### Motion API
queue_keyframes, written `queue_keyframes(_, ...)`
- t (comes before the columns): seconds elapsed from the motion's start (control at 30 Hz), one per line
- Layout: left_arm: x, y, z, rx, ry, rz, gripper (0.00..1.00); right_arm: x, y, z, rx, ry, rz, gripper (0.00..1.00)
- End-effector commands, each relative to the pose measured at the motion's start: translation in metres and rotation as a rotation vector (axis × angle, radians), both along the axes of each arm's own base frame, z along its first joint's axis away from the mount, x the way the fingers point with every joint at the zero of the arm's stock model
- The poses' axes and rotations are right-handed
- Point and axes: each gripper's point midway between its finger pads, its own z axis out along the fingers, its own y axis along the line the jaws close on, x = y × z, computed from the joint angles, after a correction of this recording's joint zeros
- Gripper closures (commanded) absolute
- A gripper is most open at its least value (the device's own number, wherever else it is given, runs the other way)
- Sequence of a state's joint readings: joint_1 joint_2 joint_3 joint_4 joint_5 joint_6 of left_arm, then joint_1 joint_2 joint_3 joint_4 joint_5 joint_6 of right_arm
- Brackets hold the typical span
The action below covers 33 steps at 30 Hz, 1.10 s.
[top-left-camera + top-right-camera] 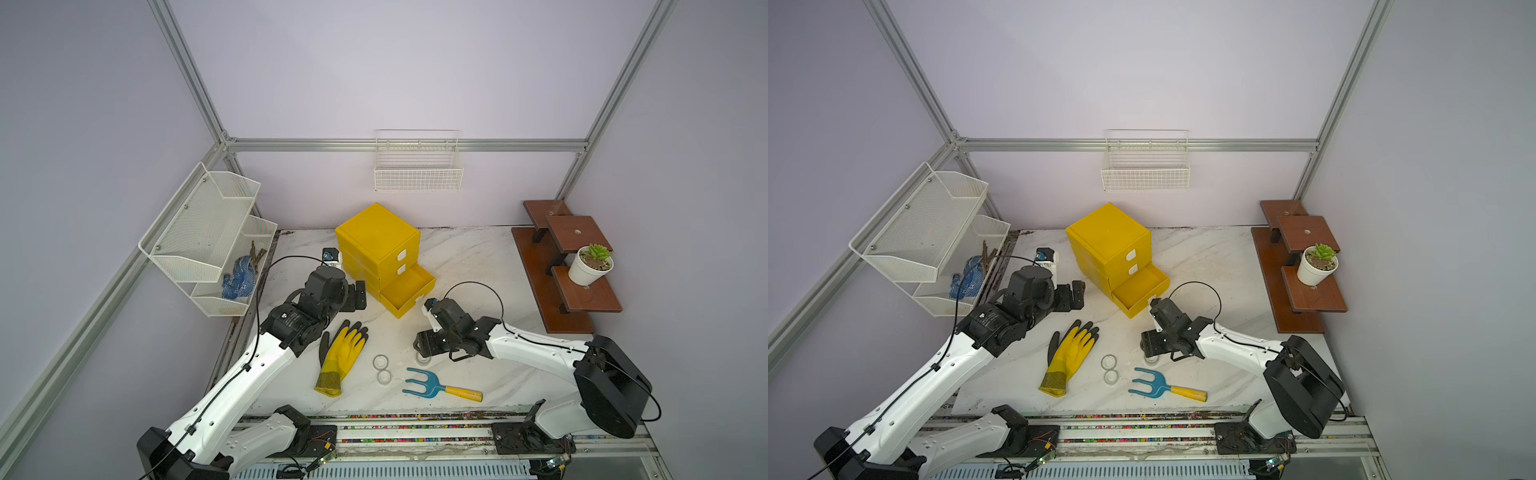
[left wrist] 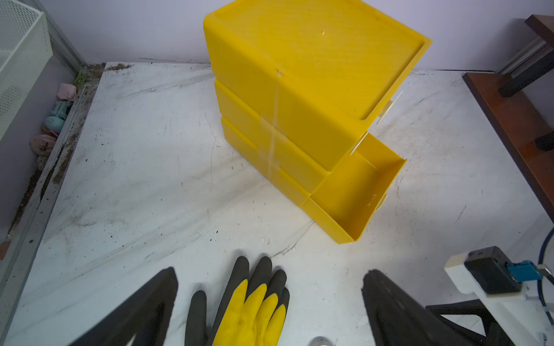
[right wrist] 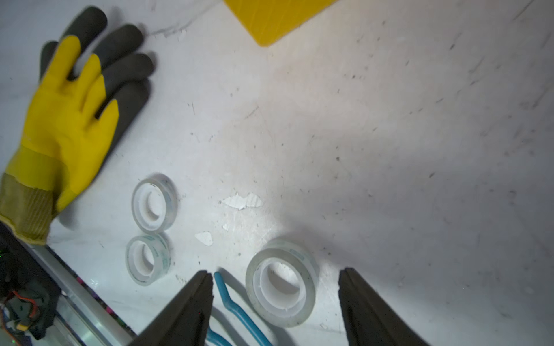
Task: Place the transparent tape into the drawer according to color
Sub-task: Pick up the tape at the center of the board.
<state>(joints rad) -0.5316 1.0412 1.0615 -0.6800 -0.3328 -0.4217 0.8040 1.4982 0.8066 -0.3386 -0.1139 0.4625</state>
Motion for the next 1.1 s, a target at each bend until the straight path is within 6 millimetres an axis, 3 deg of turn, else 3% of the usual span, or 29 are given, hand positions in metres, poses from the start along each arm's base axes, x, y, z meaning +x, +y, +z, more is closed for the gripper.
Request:
queue_keyframes(0.0, -0.004, 0.006, 0.001, -0.02, -0.013, 0.029, 0.0, -0.005, 0.002, -0.011, -0.059, -0.024, 0.022, 0.28)
queue_keyframes(0.27, -0.005, 0.008, -0.008, 0.002, 0.011, 0.041, 0.0, -0.008, -0.001, -0.034, -0.208, -0.037, 0.027, 0.32)
queue_keyframes(0.33, -0.005, 0.009, -0.01, 0.005, 0.013, 0.042, 0.0, -0.008, -0.005, -0.038, -0.235, -0.037, 0.023, 0.42)
queue_keyframes(0.47, -0.004, 0.008, -0.013, 0.009, 0.022, 0.043, 0.0, -0.009, -0.009, -0.041, -0.249, -0.034, 0.01, 0.5)
queue_keyframes(0.6, -0.004, 0.007, -0.016, 0.01, 0.03, 0.041, 0.0, -0.003, -0.013, -0.034, -0.247, -0.061, -0.04, 0.52)
queue_keyframes(0.77, -0.003, 0.006, -0.019, 0.011, 0.042, 0.037, 0.0, 0.011, -0.007, 0.002, -0.161, -0.135, -0.076, 0.53)
queue_keyframes(0.9, -0.002, 0.004, -0.024, 0.015, 0.056, 0.035, 0.0, 0.029, 0.0, 0.052, -0.025, -0.208, -0.109, 0.54)
queue_keyframes(1.07, -0.002, 0.004, -0.028, 0.017, 0.062, 0.035, 0.0, 0.071, 0.001, 0.118, 0.122, -0.356, -0.169, 0.54)
